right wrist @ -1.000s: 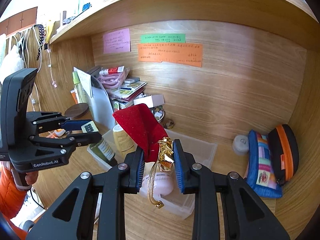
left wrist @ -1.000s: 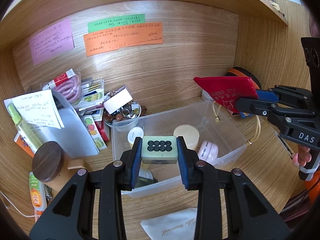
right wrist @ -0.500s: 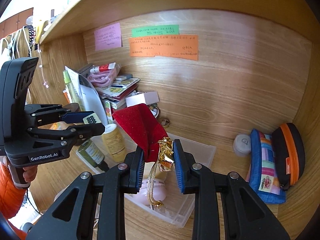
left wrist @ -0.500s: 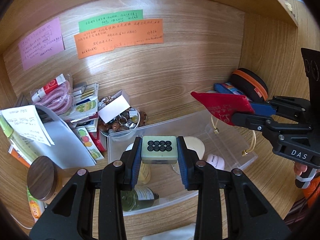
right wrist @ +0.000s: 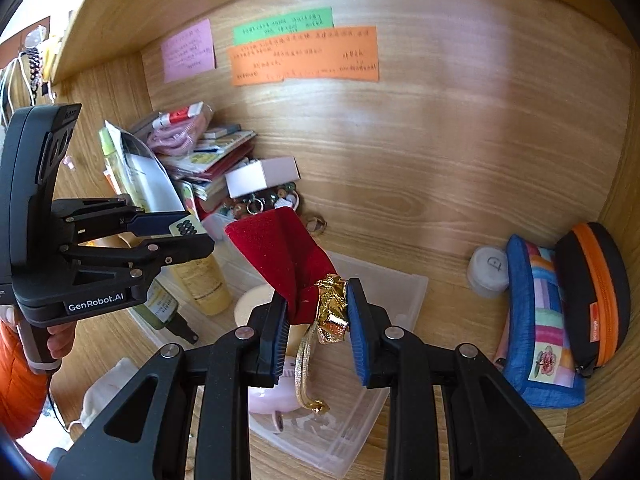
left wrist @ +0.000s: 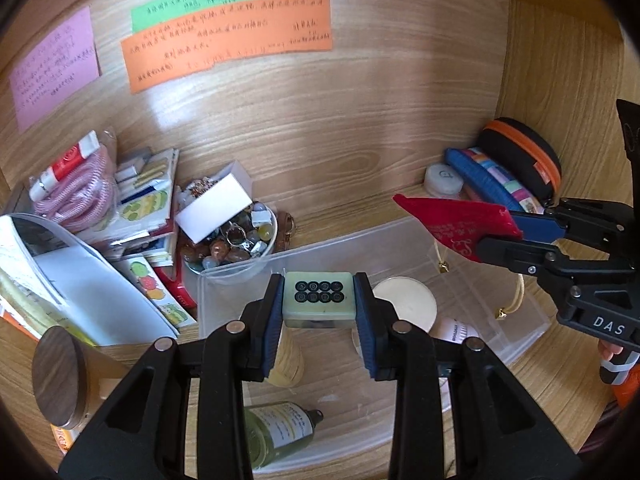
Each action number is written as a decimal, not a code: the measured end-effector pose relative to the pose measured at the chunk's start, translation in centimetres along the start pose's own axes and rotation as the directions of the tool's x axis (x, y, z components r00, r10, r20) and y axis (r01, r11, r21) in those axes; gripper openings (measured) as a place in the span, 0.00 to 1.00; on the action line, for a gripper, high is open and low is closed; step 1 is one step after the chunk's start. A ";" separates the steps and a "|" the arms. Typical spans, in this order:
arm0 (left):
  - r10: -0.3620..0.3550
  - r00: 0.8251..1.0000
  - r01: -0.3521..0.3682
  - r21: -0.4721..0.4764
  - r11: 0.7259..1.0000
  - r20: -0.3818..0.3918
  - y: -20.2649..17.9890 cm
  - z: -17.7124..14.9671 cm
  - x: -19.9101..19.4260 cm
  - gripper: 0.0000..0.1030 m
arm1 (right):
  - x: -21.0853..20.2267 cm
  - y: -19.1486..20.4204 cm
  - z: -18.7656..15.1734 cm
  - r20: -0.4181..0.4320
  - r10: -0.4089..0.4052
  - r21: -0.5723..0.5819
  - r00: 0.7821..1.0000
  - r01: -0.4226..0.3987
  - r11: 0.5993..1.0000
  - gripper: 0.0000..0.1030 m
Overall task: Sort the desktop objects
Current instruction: 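Lift the tile and red pouch with both tools and carry them over the clear bin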
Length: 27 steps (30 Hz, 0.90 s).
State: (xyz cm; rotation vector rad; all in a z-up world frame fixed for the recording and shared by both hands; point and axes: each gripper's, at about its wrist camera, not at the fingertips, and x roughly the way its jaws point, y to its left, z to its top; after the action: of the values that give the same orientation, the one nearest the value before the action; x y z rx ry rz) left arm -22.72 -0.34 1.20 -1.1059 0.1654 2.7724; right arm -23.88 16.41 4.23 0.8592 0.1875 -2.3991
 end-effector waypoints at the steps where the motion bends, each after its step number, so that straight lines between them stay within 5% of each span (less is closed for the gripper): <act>1: 0.004 1.000 -0.004 0.004 1.000 -0.005 -0.1 0.0 0.3 0.32 | 0.3 -0.1 -0.1 -0.005 -0.001 0.003 1.000 0.001 1.000 0.24; 27: 0.017 0.997 -0.013 0.054 0.998 -0.073 -1.9 0.4 4.1 0.32 | 4.5 -1.4 -1.5 -0.125 -0.036 -0.019 0.991 0.034 0.999 0.25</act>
State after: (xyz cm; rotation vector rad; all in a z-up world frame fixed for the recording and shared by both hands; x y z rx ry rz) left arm -25.58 1.98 -1.43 -1.1991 0.2558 2.7243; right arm -26.71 15.90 0.16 1.0076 0.2738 -2.3731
